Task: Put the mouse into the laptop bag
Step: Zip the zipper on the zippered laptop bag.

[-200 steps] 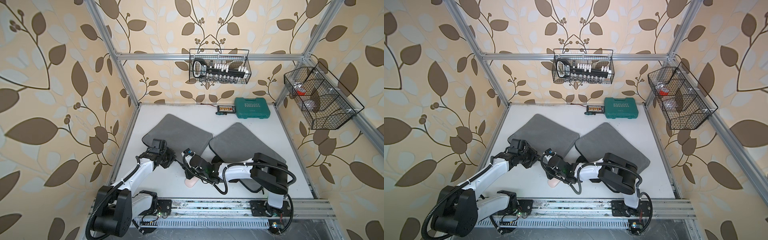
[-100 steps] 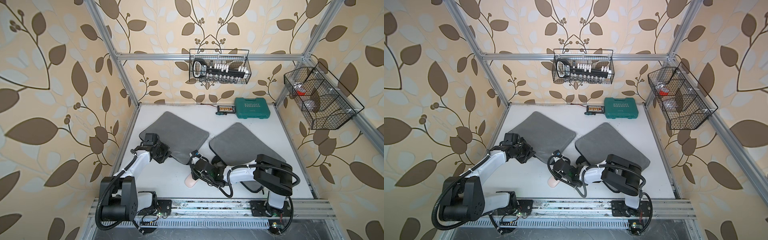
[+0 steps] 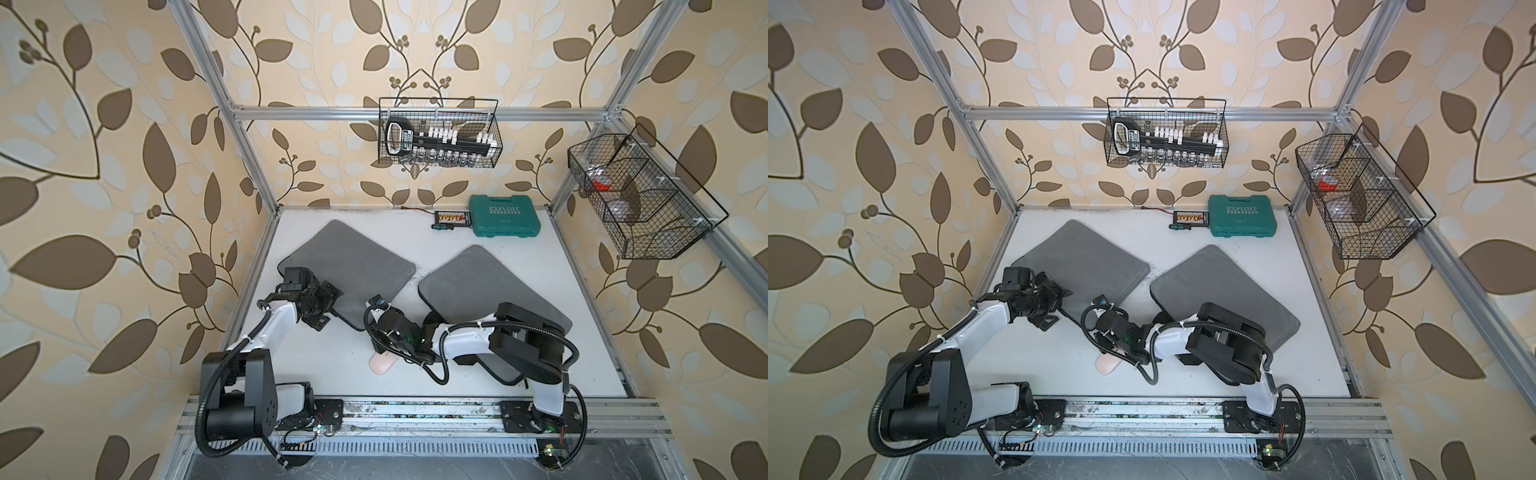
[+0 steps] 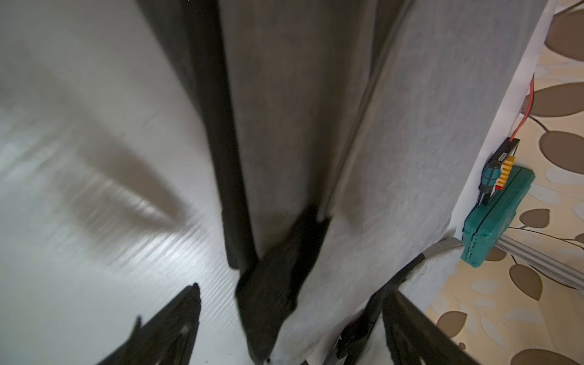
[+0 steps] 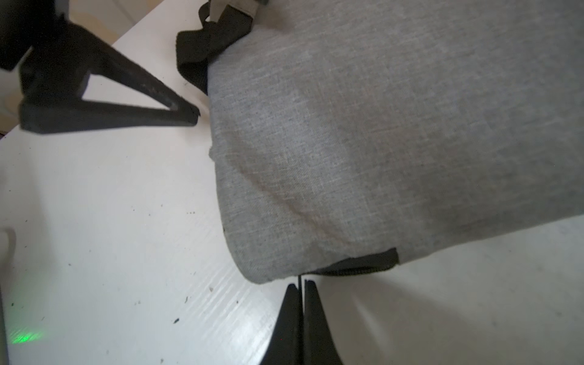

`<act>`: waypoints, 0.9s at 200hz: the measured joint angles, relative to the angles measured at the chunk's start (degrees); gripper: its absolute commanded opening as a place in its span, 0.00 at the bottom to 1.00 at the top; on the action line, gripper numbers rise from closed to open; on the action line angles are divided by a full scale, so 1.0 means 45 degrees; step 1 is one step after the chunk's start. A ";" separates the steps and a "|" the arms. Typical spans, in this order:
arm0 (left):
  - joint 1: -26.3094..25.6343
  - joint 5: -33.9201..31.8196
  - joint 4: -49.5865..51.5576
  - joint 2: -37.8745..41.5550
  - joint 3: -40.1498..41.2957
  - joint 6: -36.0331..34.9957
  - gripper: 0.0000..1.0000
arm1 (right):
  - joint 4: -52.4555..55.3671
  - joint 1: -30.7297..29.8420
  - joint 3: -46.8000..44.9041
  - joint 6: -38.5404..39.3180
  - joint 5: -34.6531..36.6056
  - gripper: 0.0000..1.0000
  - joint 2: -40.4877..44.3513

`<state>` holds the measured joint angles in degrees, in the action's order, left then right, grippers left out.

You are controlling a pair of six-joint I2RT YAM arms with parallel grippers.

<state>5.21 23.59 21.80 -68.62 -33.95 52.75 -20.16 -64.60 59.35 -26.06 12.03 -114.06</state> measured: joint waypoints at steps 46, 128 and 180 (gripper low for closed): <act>-0.1122 -0.0058 0.0107 0.2948 0.2030 0.1001 0.80 | -0.0092 -0.0034 0.0423 0.0189 -0.0685 0.00 -0.0267; -0.1753 -0.0675 -0.1137 0.2239 0.2511 0.1783 0.04 | -0.0559 -0.0578 0.0408 0.0471 -0.1117 0.00 -0.0272; -0.1841 -0.1073 -0.0680 0.3084 0.2501 0.1860 0.00 | -0.1457 0.0092 -0.0452 0.0117 -0.1409 0.00 -0.0262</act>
<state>-3.07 18.76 18.74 -54.74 -22.70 61.12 -26.72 -64.18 57.32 -25.54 5.69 -115.24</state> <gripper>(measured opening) 0.070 0.053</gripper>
